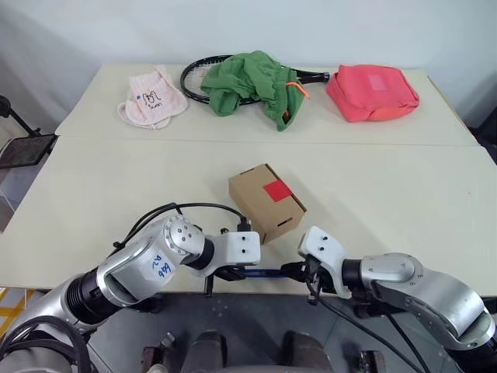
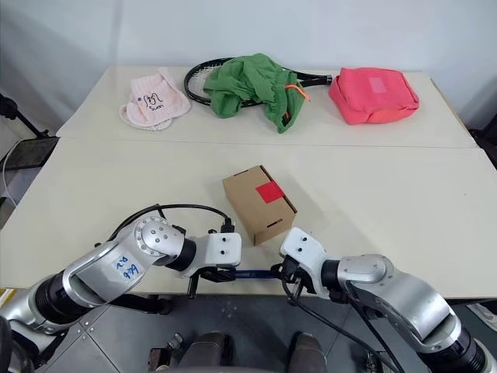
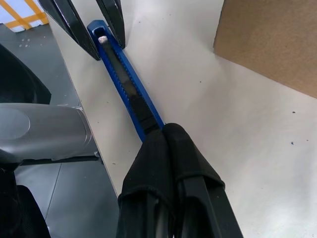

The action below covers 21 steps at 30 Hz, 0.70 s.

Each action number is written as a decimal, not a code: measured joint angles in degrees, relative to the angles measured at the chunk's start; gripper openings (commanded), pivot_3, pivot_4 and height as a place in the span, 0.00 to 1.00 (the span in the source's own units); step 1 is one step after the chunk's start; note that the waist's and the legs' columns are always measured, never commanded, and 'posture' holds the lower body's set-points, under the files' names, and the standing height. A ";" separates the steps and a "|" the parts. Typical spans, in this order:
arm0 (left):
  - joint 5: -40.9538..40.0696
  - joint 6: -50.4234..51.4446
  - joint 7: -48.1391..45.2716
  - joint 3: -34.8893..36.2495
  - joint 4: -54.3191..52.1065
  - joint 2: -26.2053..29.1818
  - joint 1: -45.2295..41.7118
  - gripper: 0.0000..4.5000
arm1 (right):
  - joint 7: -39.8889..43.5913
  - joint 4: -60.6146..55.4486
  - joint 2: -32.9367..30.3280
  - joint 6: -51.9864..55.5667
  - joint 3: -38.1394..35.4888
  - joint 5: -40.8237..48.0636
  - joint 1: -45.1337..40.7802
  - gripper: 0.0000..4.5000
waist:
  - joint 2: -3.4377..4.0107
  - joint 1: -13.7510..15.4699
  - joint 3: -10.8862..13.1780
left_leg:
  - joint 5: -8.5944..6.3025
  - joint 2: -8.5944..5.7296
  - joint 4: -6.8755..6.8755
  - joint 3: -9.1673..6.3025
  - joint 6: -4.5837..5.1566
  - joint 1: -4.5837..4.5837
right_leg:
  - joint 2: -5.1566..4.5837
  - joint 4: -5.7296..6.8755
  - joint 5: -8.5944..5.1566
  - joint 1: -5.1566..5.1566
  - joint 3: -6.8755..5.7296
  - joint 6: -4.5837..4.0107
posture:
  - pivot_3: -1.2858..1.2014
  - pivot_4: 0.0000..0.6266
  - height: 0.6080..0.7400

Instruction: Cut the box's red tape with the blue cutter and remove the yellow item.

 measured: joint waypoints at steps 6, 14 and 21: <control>-0.59 0.82 0.72 -0.02 -0.17 -0.35 -0.02 0.10 | 1.01 0.23 0.37 -2.22 2.12 -2.65 -0.44 0.01 | 0.00 -0.02 0.00 | 0.00 0.00 0.01 0.00 0.00 0.01 | 0.00 0.00 0.00 0.01 0.00 0.00 | 0.52 0.24 1.00; -0.89 1.30 1.16 -1.05 0.06 -0.57 -1.21 0.10 | 1.30 2.45 5.06 -3.73 6.32 -5.22 -2.78 0.01 | 0.00 0.03 -0.01 | -0.01 0.00 0.09 0.00 0.01 0.01 | 0.00 0.04 0.00 0.03 0.00 0.00 | 0.52 0.24 1.00; -0.91 -0.13 0.98 -1.69 0.43 -0.50 -1.63 0.10 | 2.56 3.75 6.58 -3.89 7.39 -5.83 -3.96 0.01 | 0.00 0.15 -0.01 | -0.04 0.00 0.18 -0.01 0.02 -0.04 | 0.00 0.04 0.00 0.03 0.00 0.00 | 0.52 0.24 1.00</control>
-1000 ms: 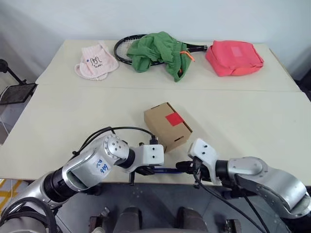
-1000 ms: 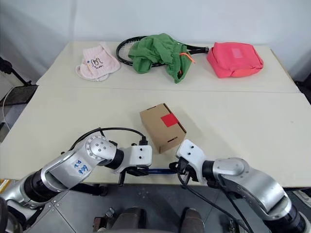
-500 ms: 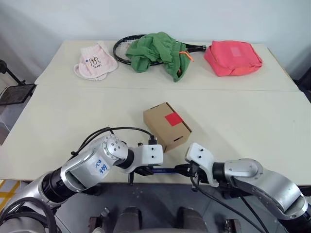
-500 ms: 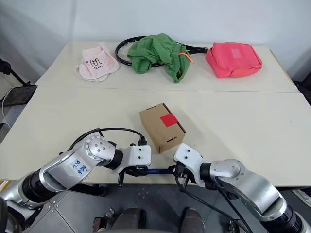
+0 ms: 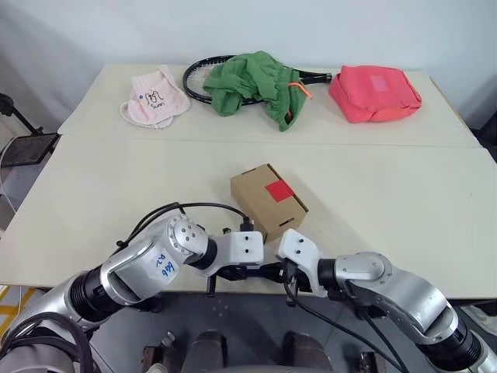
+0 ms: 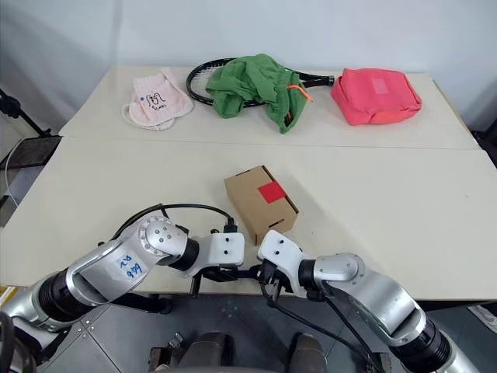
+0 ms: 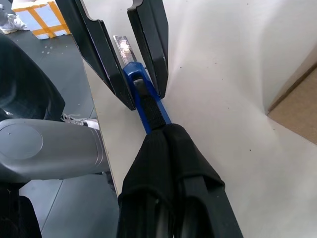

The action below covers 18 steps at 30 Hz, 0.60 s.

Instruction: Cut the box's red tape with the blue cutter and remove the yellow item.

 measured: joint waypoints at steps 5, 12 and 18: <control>0.51 -7.66 -0.37 -0.30 2.21 -0.09 0.04 0.10 | 2.74 -1.66 -1.13 2.96 -9.83 8.44 2.83 0.01 | 0.00 0.01 0.01 | -0.02 0.00 0.04 0.00 0.00 -0.04 | 0.00 0.00 0.00 -0.02 0.00 0.00 | 0.52 0.24 1.00; 1.42 -25.27 -2.31 4.35 4.77 1.02 2.80 0.10 | -6.34 1.90 -18.13 22.27 -32.19 55.44 0.16 0.36 | 0.07 -0.20 0.07 | -0.07 0.04 0.05 -0.02 0.07 -0.02 | 0.01 -0.05 0.01 0.03 -0.04 -0.02 | 0.52 0.24 1.00; 2.42 -31.45 -4.16 5.24 6.76 0.18 3.22 0.10 | -27.99 4.02 -30.68 12.28 -26.50 83.06 -1.36 0.83 | 0.03 -0.28 0.10 | -0.15 0.06 0.20 0.03 0.08 -0.05 | 0.00 -0.05 0.02 0.02 -0.03 0.01 | 0.52 0.24 1.00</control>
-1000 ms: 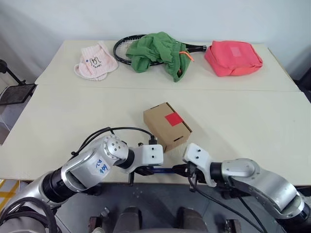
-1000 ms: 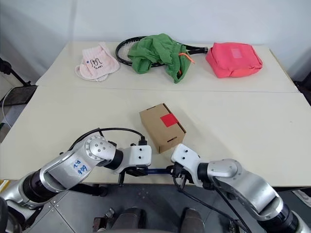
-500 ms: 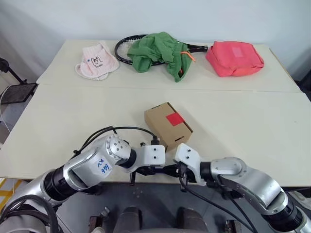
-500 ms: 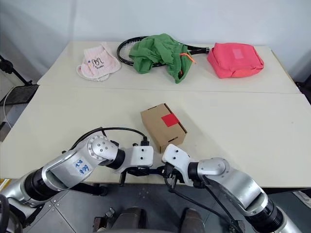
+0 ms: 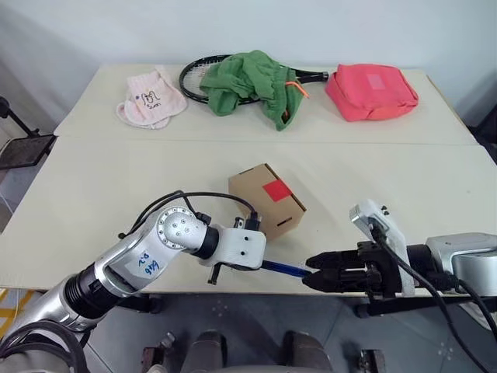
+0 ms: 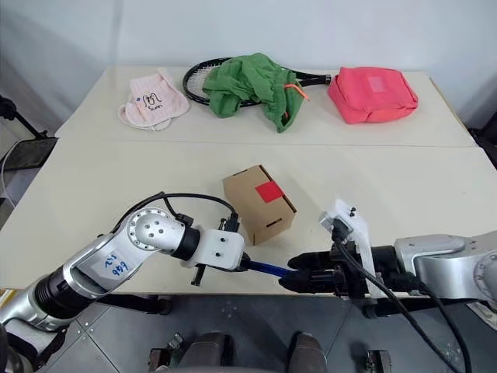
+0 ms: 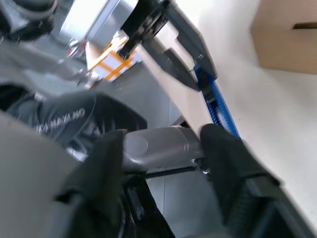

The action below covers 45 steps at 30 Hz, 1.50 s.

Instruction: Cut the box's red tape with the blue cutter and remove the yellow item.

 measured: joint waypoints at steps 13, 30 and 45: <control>2.09 -1.03 -0.06 0.76 0.04 -3.10 0.62 0.10 | -14.04 7.74 4.13 -3.49 16.72 2.62 -8.03 0.99 | 0.00 0.23 0.00 | -0.10 0.00 0.31 -0.02 0.04 -0.23 | 0.00 -0.03 0.05 -0.06 0.00 0.09 | 0.52 0.24 1.00; 3.02 2.13 0.49 1.29 -0.04 -5.69 0.94 0.10 | -17.16 8.77 11.02 -4.70 18.18 2.67 -4.03 0.99 | 0.00 0.29 0.00 | -0.12 0.00 0.32 -0.02 0.07 -0.29 | 0.00 -0.04 0.06 -0.10 -0.01 0.11 | 0.52 0.24 1.00; 3.24 4.42 0.60 1.64 -0.34 -7.04 0.81 0.10 | -20.93 10.20 16.11 -7.28 17.59 2.67 -1.52 0.99 | 0.00 0.27 0.00 | -0.13 0.00 0.33 -0.02 0.08 -0.29 | 0.00 -0.05 0.06 -0.10 -0.01 0.11 | 0.52 0.24 1.00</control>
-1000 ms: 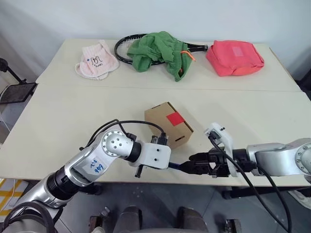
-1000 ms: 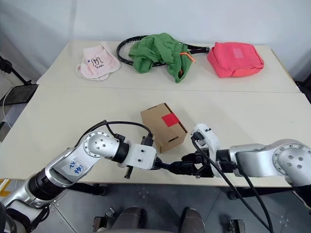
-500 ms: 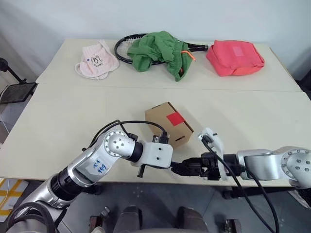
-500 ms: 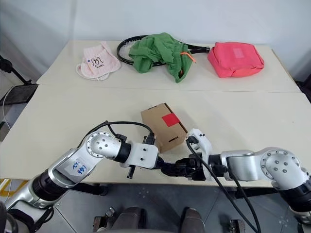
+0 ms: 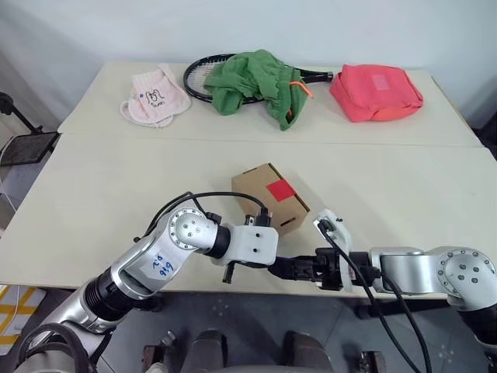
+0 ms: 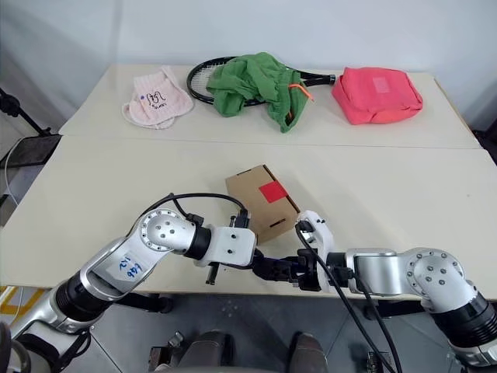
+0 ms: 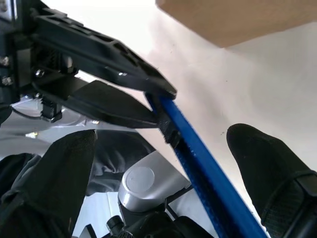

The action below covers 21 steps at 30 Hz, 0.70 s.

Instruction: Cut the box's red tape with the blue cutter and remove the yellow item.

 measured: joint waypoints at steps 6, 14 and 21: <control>0.04 0.41 -0.02 0.01 -0.05 -0.02 0.00 0.10 | -0.80 0.07 0.77 0.02 0.00 0.00 0.00 0.87 | 0.00 0.00 0.00 | 0.00 0.00 0.00 0.00 0.00 0.00 | 0.00 0.00 0.00 0.00 0.00 0.00 | 0.52 0.24 1.00; 0.08 0.66 -0.04 0.33 -0.29 -0.04 0.02 0.10 | -2.97 2.15 2.27 -0.30 -0.10 0.00 -0.11 0.42 | 0.00 -0.01 0.00 | 0.00 0.00 0.00 0.00 0.01 0.00 | 0.00 -0.01 0.00 0.00 0.00 0.00 | 0.52 0.24 1.00; 0.20 0.79 -0.04 0.45 -0.19 -0.01 0.01 0.10 | -3.66 2.15 3.19 -0.75 -0.46 0.00 -0.01 0.42 | 0.00 0.00 0.00 | -0.01 0.00 0.00 0.00 0.01 -0.01 | 0.00 -0.01 0.00 0.00 0.00 0.00 | 0.52 0.24 1.00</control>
